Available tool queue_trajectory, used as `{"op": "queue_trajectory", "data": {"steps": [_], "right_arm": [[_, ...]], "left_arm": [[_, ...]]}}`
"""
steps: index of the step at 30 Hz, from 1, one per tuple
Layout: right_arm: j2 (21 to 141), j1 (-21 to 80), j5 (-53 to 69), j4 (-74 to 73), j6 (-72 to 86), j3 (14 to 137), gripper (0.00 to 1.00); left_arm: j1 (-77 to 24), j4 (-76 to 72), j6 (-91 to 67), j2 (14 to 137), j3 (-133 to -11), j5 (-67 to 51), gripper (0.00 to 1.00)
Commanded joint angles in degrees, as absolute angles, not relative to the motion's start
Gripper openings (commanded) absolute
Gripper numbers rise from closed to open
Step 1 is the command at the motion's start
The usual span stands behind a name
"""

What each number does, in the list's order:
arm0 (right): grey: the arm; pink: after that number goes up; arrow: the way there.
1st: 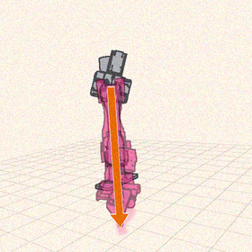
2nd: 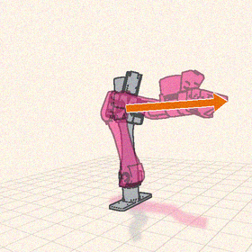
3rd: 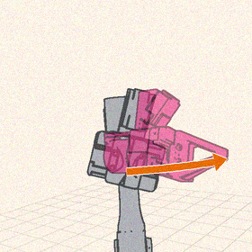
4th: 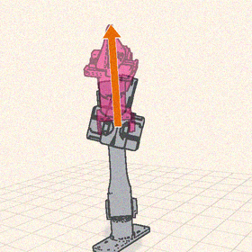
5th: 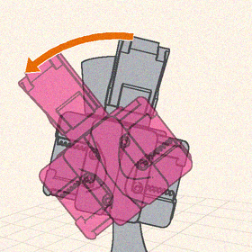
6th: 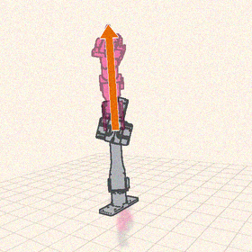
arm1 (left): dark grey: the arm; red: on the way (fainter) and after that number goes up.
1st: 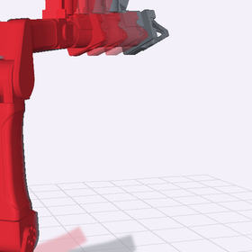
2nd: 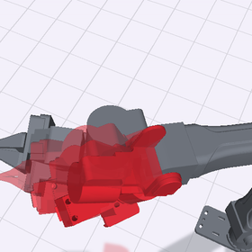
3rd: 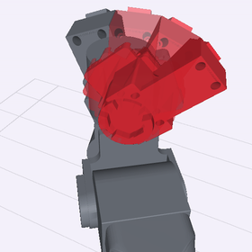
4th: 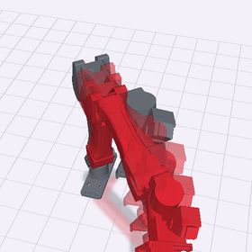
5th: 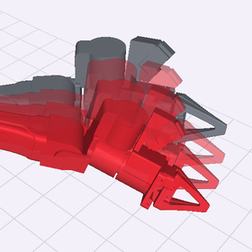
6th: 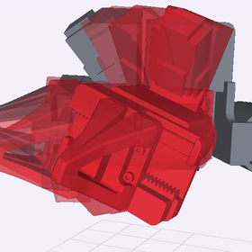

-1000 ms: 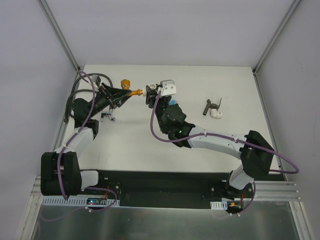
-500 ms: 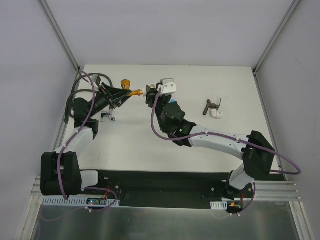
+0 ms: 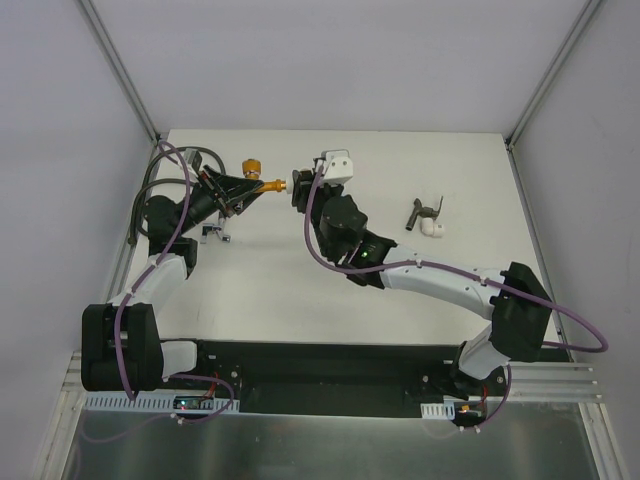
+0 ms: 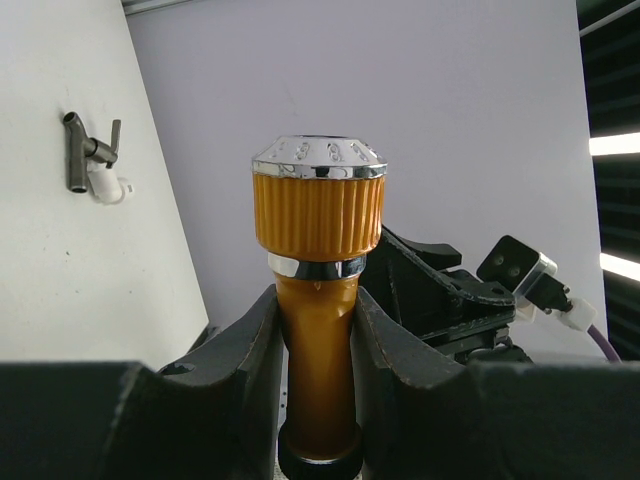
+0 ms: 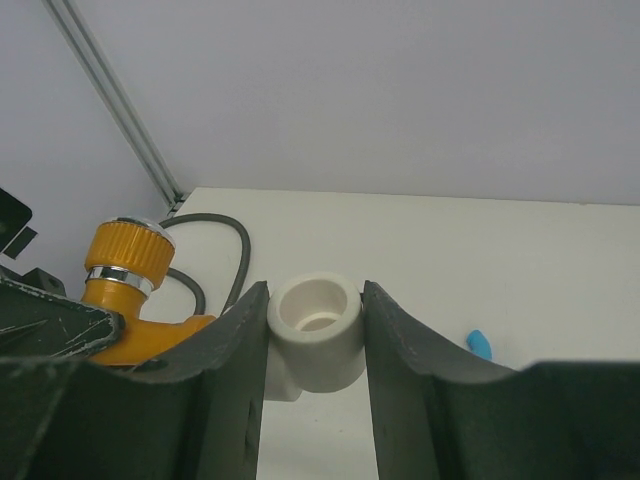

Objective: Install the water faucets

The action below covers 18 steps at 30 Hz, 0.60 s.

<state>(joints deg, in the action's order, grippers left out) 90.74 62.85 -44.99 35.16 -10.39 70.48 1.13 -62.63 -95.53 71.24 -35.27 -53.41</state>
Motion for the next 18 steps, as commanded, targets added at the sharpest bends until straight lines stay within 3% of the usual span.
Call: {"op": "queue_trajectory", "data": {"steps": [1,18], "right_arm": [[89.0,62.6,-43.0,28.7,-7.0,74.0,0.02],[90.9,61.5,-42.9,11.2,-1.7,83.0,0.02]], "left_arm": [[0.2,-68.3,-95.2,70.0,-39.0,-55.3,0.0],[-1.7,-68.1,-93.9,69.7,-39.6,-55.6,0.0]]}}
